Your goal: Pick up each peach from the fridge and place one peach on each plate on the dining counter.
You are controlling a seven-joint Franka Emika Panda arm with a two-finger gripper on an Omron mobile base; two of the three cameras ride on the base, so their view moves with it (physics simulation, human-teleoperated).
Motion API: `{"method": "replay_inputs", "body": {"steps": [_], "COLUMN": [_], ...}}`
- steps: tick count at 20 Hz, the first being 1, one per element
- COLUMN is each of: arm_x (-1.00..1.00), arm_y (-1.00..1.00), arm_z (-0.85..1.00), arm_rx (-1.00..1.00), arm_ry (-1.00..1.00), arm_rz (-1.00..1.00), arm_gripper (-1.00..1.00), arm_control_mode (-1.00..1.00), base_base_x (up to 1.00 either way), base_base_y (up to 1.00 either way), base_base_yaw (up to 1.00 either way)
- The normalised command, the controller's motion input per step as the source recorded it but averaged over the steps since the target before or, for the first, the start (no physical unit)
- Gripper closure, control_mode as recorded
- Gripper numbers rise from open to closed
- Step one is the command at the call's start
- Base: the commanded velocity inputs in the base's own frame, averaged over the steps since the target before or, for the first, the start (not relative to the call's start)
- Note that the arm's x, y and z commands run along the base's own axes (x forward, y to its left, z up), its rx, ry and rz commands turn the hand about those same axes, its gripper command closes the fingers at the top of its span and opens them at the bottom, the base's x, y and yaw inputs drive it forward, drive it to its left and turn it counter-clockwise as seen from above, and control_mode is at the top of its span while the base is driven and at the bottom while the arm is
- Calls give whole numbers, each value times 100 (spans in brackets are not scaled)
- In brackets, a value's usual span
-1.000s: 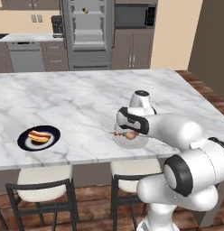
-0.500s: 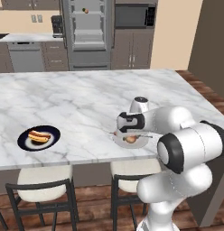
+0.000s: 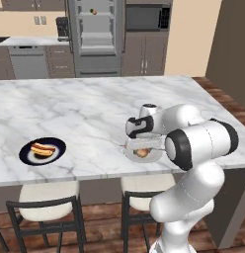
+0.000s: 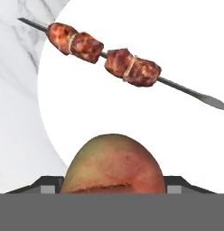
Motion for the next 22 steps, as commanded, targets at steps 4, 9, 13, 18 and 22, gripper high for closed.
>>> {"method": "replay_inputs", "body": {"steps": [4, 9, 13, 18, 22], "arm_x": [0, 0, 7, 0, -16], "arm_y": [0, 0, 0, 0, -15], "arm_z": [-29, -19, -4, 2, 13], "arm_rx": [0, 0, 0, 0, 0], "arm_ry": [9, 3, 0, 0, 3], "arm_rz": [0, 0, 0, 0, -1], "arm_gripper": [100, 100, 100, -100, -100], "arm_control_mode": [-100, -100, -100, -100, -100], "base_base_x": [0, 0, 0, 0, 0], "base_base_y": [0, 0, 0, 0, 0], "base_base_yaw": [0, 0, 0, 0, 0]}}
